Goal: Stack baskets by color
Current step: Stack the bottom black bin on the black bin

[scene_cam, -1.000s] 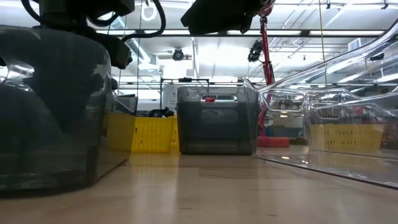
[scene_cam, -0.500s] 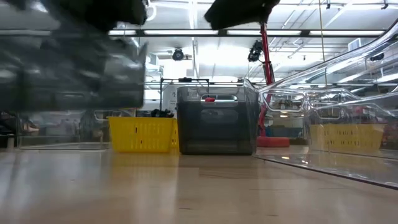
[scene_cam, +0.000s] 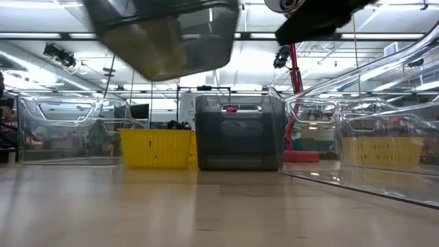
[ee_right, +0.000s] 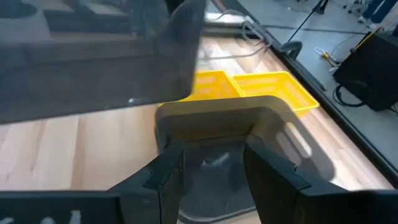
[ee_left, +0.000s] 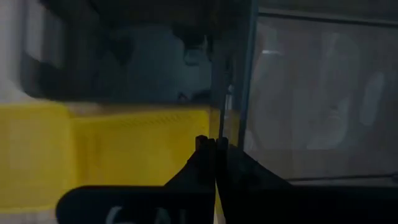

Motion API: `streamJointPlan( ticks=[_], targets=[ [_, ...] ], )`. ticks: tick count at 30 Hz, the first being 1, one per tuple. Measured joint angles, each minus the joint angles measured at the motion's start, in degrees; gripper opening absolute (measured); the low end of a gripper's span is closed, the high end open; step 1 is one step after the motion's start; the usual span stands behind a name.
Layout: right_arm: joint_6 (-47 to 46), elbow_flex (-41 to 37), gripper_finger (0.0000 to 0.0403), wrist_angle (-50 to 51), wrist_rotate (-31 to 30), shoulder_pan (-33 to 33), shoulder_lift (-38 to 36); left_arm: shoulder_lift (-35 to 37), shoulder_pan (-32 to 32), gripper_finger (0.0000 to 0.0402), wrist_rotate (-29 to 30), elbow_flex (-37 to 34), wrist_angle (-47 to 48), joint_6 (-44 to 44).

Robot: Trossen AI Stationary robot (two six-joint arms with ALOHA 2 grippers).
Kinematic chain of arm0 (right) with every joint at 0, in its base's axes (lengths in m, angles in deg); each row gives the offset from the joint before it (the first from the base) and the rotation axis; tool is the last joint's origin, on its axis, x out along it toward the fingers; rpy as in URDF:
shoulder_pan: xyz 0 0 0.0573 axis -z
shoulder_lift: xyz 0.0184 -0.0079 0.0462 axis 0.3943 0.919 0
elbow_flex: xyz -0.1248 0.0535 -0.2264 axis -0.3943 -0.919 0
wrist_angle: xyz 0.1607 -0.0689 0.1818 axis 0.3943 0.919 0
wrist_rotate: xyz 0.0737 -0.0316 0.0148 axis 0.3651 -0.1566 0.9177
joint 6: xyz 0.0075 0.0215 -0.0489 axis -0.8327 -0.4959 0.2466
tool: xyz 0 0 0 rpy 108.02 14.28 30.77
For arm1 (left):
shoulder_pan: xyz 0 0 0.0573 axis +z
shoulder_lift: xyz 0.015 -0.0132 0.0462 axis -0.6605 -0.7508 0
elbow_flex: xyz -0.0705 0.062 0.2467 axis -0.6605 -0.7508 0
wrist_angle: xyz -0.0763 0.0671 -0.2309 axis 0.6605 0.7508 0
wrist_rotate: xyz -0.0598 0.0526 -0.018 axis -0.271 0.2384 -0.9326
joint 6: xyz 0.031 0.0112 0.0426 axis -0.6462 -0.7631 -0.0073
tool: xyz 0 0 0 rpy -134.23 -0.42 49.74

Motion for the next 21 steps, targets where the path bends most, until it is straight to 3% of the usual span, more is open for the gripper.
streamJointPlan(
  ticks=[5,13,18,21],
  targets=[
    [1.13,-5.97,0.0169,-3.13,0.04,-0.01,-6.93,-0.02,5.43,0.0005,0.25,3.03,-5.11,-1.63],
    [1.09,-9.07,0.0169,-1.55,0.0,-1.89,-15.34,-0.86,12.4,0.0005,5.82,3.34,-10.9,-8.22],
    [0.89,-10.64,0.0169,-1.4,-2.78,-2.97,-17.39,-4.69,15.37,0.0004,6.76,3.28,-13.65,-10.95],
    [1.11,-12.15,0.0169,-1.17,-5.04,-3.62,-18.36,-8.97,15.98,0.0004,6.78,6.89,-13.29,-12.94]
  ],
)
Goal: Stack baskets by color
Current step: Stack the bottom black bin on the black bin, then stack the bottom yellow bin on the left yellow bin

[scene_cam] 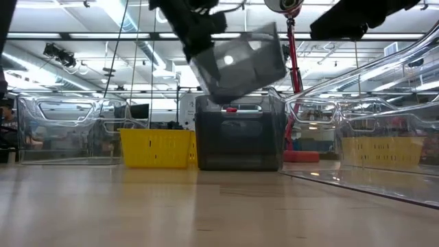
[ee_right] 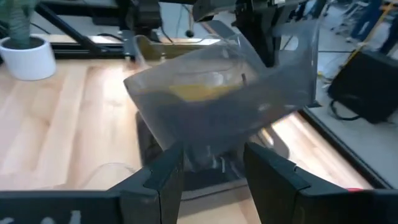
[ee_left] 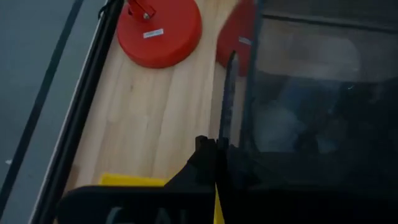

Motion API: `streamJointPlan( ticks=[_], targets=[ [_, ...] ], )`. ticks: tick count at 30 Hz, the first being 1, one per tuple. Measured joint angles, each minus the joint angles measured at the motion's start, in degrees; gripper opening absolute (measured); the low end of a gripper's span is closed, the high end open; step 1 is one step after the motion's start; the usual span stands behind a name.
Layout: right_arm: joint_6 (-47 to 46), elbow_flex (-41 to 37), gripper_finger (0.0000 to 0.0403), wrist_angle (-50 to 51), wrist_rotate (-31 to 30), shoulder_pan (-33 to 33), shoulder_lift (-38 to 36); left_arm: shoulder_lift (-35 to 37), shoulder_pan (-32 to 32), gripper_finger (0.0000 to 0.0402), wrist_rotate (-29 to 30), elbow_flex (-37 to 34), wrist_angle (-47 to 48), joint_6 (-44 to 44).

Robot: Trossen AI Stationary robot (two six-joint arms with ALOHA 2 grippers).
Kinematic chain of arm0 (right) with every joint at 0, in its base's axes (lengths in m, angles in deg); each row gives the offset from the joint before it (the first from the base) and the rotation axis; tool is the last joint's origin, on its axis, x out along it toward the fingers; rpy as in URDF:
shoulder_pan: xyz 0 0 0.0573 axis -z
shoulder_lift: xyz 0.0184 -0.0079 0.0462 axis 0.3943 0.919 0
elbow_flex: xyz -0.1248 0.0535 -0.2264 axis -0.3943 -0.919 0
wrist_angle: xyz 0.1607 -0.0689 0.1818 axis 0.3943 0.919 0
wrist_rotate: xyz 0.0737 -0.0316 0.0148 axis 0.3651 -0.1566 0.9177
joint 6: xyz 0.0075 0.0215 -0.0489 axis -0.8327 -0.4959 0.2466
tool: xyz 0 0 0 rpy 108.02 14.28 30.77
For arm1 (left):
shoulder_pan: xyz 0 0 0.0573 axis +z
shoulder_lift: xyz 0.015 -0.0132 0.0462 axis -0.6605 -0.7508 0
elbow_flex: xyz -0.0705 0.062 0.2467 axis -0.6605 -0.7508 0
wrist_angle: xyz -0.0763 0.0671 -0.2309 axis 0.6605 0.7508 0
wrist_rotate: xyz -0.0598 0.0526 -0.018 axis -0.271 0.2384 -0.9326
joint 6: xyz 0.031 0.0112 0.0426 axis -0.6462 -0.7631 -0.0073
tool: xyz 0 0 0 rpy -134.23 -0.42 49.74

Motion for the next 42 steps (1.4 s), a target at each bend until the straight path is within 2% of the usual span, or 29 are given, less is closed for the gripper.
streamJointPlan(
  ticks=[5,8,13,22,29,32,36,39,42],
  targets=[
    [1.46,-0.81,0.0169,1.35,-2.29,-0.42,-3.03,-8.37,0.01,0.0005,0.94,12.36,10.47,-3.8],
    [1.46,-0.77,0.0169,2.7,-2.33,-0.43,-5.01,-11.83,-0.14,0.0004,1.67,16.46,14.86,-5.89],
    [1.2,-0.76,0.0169,6.01,-2.31,-0.54,-6.18,-12.91,-0.12,0.0004,1.69,17.02,17.19,-7.58],
    [1.24,-0.76,0.0169,6.34,-2.28,-0.49,-6.16,-14.08,-0.12,0.0011,-1.51,17.06,18.94,-9.49],
    [0.66,-0.76,0.0169,6.37,-2.25,-0.49,-6.01,-16.45,-0.4,0.0016,-1.62,17.02,19.94,-12.7],
    [0.16,-0.76,0.0169,6.34,-2.25,-0.49,-6.02,-16.71,-0.44,0.0046,-1.64,16.95,20.02,-13.67],
    [0.13,-0.76,0.0169,6.38,-2.24,-0.49,-6.01,-16.91,-0.39,0.011,-1.27,17.09,19.11,-14.83],
    [0.2,-0.76,0.0169,6.51,-2.26,-0.49,-6.01,-16.96,-0.23,0.0148,-1.34,19.9,20.25,-16.66],
    [0.17,-0.76,0.0169,6.62,-2.26,-0.49,-6.01,-16.15,-0.78,0.0168,-1.94,22.08,21.56,-17.14]
  ],
)
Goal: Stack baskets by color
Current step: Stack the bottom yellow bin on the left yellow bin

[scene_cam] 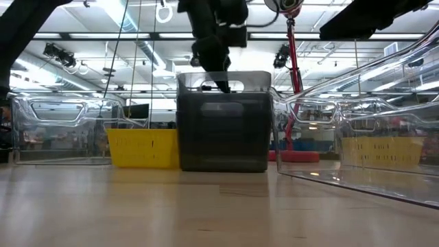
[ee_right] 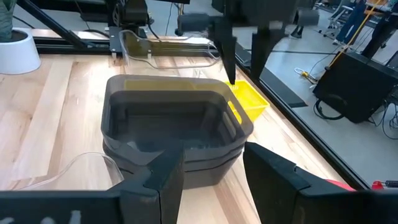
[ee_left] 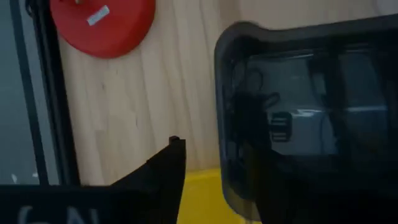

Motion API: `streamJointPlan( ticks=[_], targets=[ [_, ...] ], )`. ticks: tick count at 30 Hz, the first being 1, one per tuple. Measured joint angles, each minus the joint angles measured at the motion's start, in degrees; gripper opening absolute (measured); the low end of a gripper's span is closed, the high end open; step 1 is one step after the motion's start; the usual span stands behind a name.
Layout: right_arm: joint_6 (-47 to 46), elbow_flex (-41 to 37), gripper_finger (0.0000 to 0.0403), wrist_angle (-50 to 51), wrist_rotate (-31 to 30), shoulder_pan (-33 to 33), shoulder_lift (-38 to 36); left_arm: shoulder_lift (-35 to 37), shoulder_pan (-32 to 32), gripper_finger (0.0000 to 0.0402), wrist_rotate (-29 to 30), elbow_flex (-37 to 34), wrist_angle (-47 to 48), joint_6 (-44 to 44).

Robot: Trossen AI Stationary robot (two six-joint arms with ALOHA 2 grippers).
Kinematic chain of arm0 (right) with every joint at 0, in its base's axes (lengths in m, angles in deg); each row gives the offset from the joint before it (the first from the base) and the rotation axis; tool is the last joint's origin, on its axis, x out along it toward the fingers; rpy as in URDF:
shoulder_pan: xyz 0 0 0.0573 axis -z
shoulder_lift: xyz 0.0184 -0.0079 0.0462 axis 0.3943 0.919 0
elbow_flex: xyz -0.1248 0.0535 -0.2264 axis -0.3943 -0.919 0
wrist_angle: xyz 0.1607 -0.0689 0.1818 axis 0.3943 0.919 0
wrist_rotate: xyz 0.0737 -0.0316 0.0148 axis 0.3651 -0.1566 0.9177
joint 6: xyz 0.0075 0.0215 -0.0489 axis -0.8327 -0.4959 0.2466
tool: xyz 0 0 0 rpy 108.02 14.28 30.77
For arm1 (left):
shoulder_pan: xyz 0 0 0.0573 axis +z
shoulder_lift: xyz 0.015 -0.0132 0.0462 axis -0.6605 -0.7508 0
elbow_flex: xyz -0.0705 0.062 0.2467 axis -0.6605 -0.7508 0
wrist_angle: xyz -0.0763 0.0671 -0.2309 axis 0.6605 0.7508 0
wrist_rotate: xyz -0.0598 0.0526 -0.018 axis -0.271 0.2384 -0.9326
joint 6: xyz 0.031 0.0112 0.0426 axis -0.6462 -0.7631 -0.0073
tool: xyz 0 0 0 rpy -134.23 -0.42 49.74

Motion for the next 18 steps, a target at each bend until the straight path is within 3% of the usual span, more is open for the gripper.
streamJointPlan(
  ticks=[5,10,14,18],
  targets=[
    [0.31,0.0,0.0169,0.26,0.0,0.0,0.36,1.13,-4.06,0.0167,-3.46,-2.97,3.33,-1.83],
    [1.77,0.0,0.0169,0.34,-0.04,0.44,0.77,3.36,-8.7,0.0151,-1.7,-7.71,4.85,0.49],
    [3.31,0.0,0.0169,-0.14,-0.04,1.52,0.76,8.0,-10.85,0.0137,0.39,-10.53,2.84,3.97],
    [4.52,0.0,0.0169,-1.08,0.1,2.79,0.74,14.31,-12.28,0.0126,0.42,-18.45,-3.82,7.45]
  ],
)
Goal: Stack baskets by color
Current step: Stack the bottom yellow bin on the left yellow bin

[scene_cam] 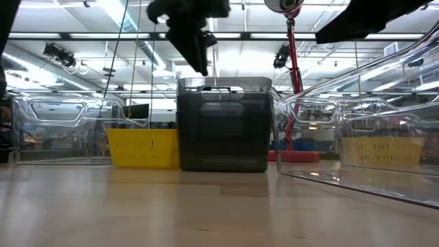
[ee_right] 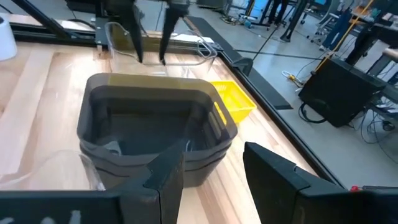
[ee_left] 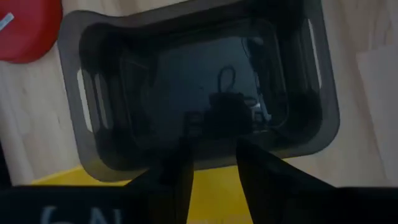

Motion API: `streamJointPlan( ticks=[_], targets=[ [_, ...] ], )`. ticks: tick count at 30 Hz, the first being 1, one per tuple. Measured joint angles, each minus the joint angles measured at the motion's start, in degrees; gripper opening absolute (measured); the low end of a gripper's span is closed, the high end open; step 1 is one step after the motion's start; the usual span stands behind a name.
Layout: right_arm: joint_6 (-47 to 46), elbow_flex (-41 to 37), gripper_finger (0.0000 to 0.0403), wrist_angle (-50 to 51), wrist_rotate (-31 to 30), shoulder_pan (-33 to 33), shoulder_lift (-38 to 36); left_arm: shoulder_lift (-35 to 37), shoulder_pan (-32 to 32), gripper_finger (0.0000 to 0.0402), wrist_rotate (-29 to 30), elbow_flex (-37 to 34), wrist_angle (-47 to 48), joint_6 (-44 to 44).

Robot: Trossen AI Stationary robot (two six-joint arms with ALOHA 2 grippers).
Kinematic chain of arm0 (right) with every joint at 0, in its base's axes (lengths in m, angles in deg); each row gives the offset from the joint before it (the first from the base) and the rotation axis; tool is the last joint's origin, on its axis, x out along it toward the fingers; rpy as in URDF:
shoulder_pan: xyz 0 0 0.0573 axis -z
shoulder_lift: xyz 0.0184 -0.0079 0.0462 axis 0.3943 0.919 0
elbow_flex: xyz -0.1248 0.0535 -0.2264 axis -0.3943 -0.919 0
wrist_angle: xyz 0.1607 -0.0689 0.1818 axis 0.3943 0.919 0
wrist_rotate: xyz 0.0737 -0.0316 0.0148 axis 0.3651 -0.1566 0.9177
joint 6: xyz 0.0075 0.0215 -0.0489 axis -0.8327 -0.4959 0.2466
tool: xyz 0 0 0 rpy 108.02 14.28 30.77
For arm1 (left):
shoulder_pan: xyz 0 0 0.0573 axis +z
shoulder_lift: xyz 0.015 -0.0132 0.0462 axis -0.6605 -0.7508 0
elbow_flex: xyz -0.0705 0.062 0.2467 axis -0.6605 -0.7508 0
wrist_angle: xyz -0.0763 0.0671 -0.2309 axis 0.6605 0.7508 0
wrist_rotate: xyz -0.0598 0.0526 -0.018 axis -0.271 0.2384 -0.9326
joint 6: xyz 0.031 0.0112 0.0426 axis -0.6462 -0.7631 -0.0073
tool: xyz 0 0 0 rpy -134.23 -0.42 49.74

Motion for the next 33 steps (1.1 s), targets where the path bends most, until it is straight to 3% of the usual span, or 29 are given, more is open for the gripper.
streamJointPlan(
  ticks=[5,11,18,25,29,33],
  targets=[
    [2.77,0.0,0.0169,-3.42,2.21,1.32,0.0,7.24,-1.17,0.0121,1.97,-10.9,-5.29,5.53],
    [4.09,0.0,0.0169,-4.88,3.22,2.92,0.0,10.33,-2.89,0.0121,2.6,-17.17,-4.89,12.54],
    [4.7,0.0,0.0169,-5.43,4.67,4.84,0.0,9.56,-8.05,0.0132,5.33,-18.63,-0.63,19.13],
    [4.93,0.0,0.0169,-5.76,7.02,6.02,0.0,8.56,-12.79,0.0191,9.71,-18.52,-0.92,25.77],
    [4.93,0.0,0.0169,-5.87,7.42,6.02,0.0,5.36,-14.17,0.0222,10.85,-18.56,-0.77,26.23],
    [4.6,0.0,0.0169,-5.98,7.48,6.02,0.0,2.64,-14.52,0.0226,10.9,-18.59,-0.69,24.75]
  ],
)
